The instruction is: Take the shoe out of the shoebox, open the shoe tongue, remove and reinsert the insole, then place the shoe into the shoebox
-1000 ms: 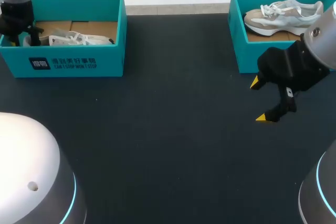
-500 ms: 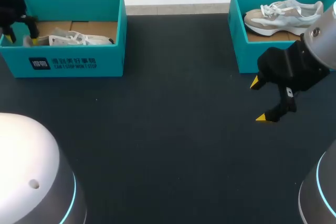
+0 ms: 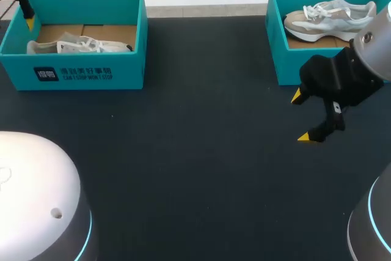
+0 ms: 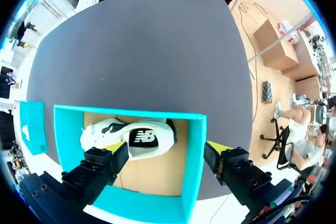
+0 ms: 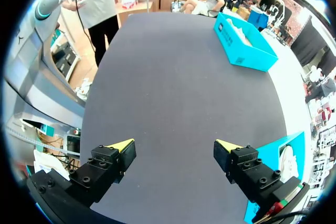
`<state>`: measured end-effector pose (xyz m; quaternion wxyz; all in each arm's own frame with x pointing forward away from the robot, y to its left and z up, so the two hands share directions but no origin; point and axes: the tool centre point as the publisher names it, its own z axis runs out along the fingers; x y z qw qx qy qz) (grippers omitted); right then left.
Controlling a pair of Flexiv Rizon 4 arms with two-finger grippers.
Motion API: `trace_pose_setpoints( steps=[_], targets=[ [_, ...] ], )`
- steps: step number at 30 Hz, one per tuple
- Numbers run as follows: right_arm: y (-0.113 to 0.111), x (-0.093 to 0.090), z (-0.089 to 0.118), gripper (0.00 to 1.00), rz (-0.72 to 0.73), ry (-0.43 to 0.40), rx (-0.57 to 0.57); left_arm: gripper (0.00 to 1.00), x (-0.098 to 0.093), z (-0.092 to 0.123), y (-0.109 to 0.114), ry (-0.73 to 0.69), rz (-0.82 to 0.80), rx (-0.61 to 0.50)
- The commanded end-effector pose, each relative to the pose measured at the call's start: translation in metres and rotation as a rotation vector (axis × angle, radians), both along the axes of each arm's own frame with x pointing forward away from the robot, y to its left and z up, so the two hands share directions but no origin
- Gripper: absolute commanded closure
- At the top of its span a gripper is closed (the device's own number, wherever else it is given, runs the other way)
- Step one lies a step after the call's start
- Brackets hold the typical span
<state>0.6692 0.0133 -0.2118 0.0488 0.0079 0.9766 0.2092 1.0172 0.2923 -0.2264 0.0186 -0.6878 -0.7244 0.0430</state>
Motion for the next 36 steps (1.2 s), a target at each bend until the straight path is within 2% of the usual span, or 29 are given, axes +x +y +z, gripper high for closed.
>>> trace_pose_setpoints(
  steps=[1, 6, 9, 13, 16, 23, 28, 29, 36],
  targets=[
    [0.001, 0.001, -0.001, 0.0, 0.0, 0.001, -0.001, 0.0, -0.002, 0.023, 0.01, 0.01, 0.005, -0.025],
    [0.001, 0.001, -0.001, 0.0, 0.0, 0.001, -0.001, 0.0, -0.007, 0.04, 0.016, 0.002, -0.015, -0.035],
    [0.001, 0.001, -0.001, 0.0, 0.0, 0.001, -0.001, 0.0, -0.007, 0.04, 0.016, 0.002, -0.015, -0.035],
    [-0.015, 0.033, 0.004, 0.0, -0.246, 0.0, 0.011, 0.0, -0.007, 0.04, 0.016, 0.002, -0.015, -0.035],
    [-0.034, 0.061, 0.006, 0.0, -0.46, 0.014, 0.039, 0.0, -0.007, 0.04, 0.016, 0.002, -0.015, -0.035],
    [-0.069, 0.129, 0.019, 0.0, -0.726, 0.013, 0.042, 0.0, -0.007, 0.04, 0.016, 0.002, -0.015, -0.035],
    [-0.097, 0.167, 0.037, 0.0, -1.035, 0.014, 0.184, 0.0, -0.007, 0.04, 0.016, 0.002, -0.015, -0.035],
    [-0.104, 0.173, 0.042, 0.0, -1.138, 0.004, 0.214, 0.0, -0.007, 0.04, 0.016, 0.002, -0.015, -0.035],
    [-0.104, 0.173, 0.042, 0.0, -1.138, 0.004, 0.214, 0.0, -0.007, 0.04, 0.016, 0.002, -0.015, -0.035]
  ],
)
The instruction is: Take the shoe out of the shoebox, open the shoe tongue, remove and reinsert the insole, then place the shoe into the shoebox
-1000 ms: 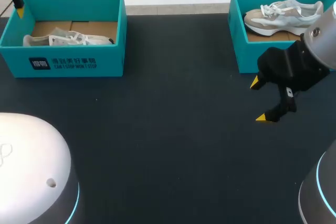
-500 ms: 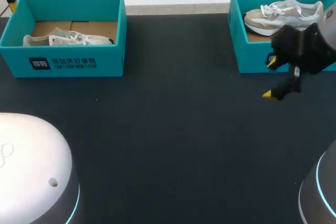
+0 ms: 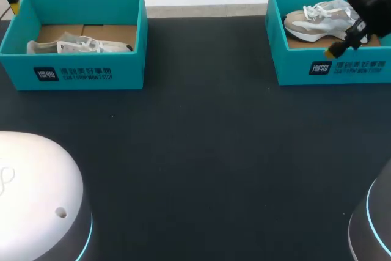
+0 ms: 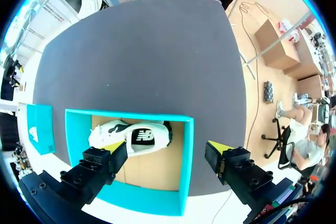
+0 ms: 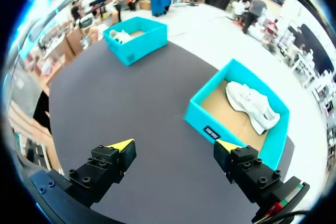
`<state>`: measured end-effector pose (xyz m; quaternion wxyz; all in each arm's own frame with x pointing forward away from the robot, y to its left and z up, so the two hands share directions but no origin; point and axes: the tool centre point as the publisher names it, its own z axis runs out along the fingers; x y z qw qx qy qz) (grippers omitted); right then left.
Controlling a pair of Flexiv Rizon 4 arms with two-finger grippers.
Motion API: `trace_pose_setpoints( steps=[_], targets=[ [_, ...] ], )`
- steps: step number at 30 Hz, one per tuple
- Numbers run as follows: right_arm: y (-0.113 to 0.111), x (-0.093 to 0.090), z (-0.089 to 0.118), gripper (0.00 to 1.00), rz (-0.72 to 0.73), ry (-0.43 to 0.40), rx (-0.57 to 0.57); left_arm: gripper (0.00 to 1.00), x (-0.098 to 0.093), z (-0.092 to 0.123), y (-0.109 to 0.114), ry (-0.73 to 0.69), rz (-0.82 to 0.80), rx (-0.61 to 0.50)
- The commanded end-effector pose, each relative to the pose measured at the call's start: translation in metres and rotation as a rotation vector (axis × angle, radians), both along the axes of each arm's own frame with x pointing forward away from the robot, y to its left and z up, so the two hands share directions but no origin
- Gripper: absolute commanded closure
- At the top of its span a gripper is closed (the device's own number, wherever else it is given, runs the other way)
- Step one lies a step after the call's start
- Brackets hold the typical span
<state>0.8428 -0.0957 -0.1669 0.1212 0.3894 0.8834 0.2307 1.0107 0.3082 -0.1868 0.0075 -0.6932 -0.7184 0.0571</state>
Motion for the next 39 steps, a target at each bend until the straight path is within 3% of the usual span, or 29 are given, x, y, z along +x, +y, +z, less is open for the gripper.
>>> trace_pose_setpoints(
  steps=[1, 11, 12, 15, 17, 20, 22, 25, 27, 39],
  targets=[
    [0.005, 0.0, -0.003, 0.0, -0.343, -0.019, 0.085, 0.0, -0.001, 0.001, 0.0, -0.001, 0.0, 0.002],
    [0.005, 0.0, -0.003, 0.0, -0.343, -0.019, 0.085, 0.0, -0.001, 0.001, 0.0, -0.001, 0.0, 0.002],
    [0.002, 0.012, -0.003, 0.0, -0.489, -0.033, 0.121, 0.0, -0.001, 0.001, 0.0, -0.001, 0.0, 0.002],
    [0.007, 0.042, -0.003, 0.0, -0.561, -0.053, 0.031, 0.0, -0.001, 0.001, 0.0, -0.001, 0.0, 0.002],
    [0.001, 0.059, -0.002, 0.0, -0.605, -0.06, 0.055, 0.0, -0.001, 0.001, 0.0, -0.001, 0.0, 0.002],
    [-0.011, 0.083, -0.004, 0.0, -0.641, 0.025, 0.041, 0.0, -0.001, 0.001, 0.0, -0.001, 0.0, 0.002],
    [-0.019, 0.098, -0.003, 0.0, -0.599, 0.101, 0.132, 0.0, -0.001, 0.001, 0.0, -0.001, 0.0, 0.002],
    [-0.04, 0.119, -0.006, 0.0, -0.672, 0.173, 0.096, 0.0, -0.001, 0.001, 0.0, -0.001, 0.0, 0.002],
    [-0.053, 0.133, -0.007, 0.0, -0.708, 0.173, 0.134, 0.0, -0.001, 0.001, 0.0, -0.001, 0.0, 0.002],
    [-0.112, 0.22, -0.016, 0.0, -0.793, 0.257, -0.018, 0.0, -0.001, 0.001, 0.0, -0.001, 0.0, 0.002]
  ],
)
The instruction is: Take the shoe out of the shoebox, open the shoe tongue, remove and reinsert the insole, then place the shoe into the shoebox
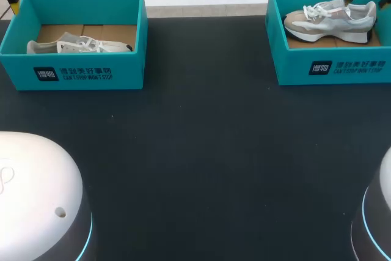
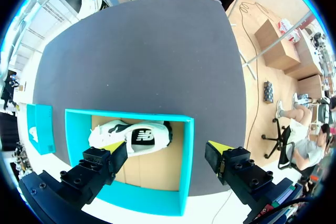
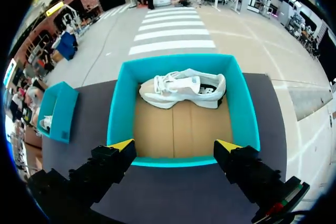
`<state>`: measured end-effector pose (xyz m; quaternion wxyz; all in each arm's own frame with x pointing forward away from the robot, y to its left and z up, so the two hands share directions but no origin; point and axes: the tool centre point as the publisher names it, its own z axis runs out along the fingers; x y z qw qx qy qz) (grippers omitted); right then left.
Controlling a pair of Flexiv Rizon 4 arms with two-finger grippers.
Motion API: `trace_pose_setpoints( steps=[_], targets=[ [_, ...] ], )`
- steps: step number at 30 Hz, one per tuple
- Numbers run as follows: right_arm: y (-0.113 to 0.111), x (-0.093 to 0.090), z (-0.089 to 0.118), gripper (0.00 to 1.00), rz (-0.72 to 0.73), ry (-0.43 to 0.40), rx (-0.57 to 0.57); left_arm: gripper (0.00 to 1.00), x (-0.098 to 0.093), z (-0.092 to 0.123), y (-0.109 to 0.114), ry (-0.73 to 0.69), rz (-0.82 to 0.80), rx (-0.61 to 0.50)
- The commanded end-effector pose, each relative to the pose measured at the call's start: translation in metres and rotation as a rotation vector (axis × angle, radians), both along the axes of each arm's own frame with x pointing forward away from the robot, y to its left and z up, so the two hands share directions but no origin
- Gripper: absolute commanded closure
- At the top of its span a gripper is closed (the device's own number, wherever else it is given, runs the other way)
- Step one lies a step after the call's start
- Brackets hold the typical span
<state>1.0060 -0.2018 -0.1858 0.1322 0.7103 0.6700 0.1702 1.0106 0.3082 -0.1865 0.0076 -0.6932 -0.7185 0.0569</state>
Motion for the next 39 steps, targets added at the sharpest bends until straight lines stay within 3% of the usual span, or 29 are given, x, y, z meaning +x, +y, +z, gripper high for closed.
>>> trace_pose_setpoints(
  steps=[1, 7, 13, 20, 21, 22, 23, 28, 39],
  targets=[
    [-0.01, 0.063, 0.002, 0.0, -0.025, 0.155, -0.031, 0.0, -0.001, 0.0, 0.0, -0.001, 0.0, 0.001],
    [-0.042, 0.101, -0.009, 0.0, -0.109, 0.203, -0.079, 0.0, -0.001, 0.0, 0.0, -0.001, 0.0, 0.001],
    [-0.063, 0.133, -0.025, 0.0, -0.089, 0.252, -0.087, 0.0, -0.001, 0.0, 0.0, -0.001, 0.0, 0.001],
    [-0.081, 0.145, -0.054, 0.0, -0.124, 0.331, -0.071, 0.0, -0.001, 0.0, 0.0, -0.001, 0.0, 0.001],
    [-0.082, 0.146, -0.058, 0.05, -0.128, 0.339, -0.071, 0.0, -0.001, 0.0, 0.0, -0.001, 0.0, 0.001],
    [-0.084, 0.148, -0.063, 0.2, -0.134, 0.351, -0.072, 0.0, -0.001, 0.0, 0.0, -0.001, 0.0, 0.001],
    [-0.085, 0.15, -0.066, 0.29, -0.131, 0.354, -0.069, 0.0, -0.001, 0.0, 0.0, -0.001, 0.0, 0.001],
    [-0.089, 0.157, -0.08, 0.48, -0.134, 0.38, -0.072, 0.0, -0.001, 0.0, 0.0, -0.001, 0.0, 0.001],
    [-0.106, 0.162, -0.109, 0.56, -0.197, 0.409, -0.083, 0.0, -0.001, 0.0, 0.0, -0.001, 0.0, 0.001]
  ],
)
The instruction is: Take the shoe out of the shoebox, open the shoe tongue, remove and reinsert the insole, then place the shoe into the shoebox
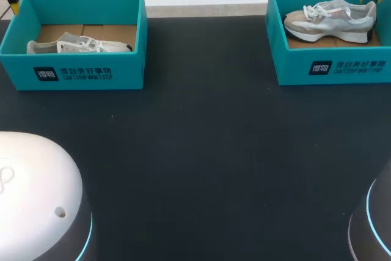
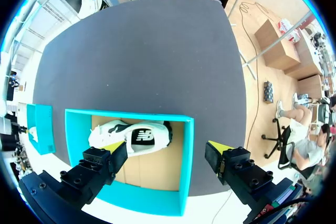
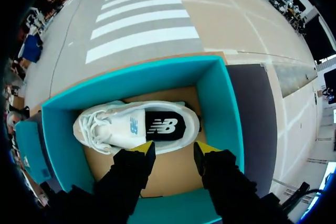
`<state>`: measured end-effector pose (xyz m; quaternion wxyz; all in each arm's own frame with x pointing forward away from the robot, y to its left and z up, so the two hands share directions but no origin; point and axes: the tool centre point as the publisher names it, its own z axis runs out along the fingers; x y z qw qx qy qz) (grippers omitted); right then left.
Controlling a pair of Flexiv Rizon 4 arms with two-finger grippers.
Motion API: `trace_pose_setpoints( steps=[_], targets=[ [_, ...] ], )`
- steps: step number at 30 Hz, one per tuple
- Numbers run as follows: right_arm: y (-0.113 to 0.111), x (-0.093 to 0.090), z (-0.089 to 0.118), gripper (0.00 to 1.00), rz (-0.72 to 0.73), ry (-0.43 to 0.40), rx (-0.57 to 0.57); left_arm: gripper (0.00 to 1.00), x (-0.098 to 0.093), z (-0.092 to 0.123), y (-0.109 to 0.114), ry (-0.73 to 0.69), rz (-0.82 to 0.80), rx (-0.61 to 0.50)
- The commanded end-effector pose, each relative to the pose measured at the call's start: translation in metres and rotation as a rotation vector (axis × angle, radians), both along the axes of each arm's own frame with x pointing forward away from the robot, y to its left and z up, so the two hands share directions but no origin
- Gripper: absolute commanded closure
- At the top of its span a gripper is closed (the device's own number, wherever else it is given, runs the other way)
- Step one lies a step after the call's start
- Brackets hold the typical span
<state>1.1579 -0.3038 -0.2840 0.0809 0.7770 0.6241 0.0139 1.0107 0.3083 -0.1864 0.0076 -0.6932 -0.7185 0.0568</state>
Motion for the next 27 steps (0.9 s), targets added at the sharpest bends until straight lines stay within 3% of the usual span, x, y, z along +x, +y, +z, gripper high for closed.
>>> trace_pose_setpoints(
  steps=[1, 3, 12, 27],
  targets=[
    [-0.007, 0.01, -0.012, 0.56, -0.029, 0.1, 0.021, 0.0, -0.001, 0.0, 0.0, -0.001, 0.0, 0.001],
    [-0.01, 0.01, -0.015, 0.6, -0.039, 0.095, 0.019, 0.0, -0.001, 0.0, 0.0, -0.001, 0.0, 0.001],
    [-0.028, 0.015, -0.023, 0.59, -0.049, 0.098, -0.002, 0.0, -0.001, 0.0, 0.0, -0.001, 0.0, 0.001],
    [-0.024, 0.021, -0.051, 0.56, -0.031, 0.142, 0.009, 0.0, -0.001, 0.0, 0.0, -0.001, 0.0, 0.001]
  ],
)
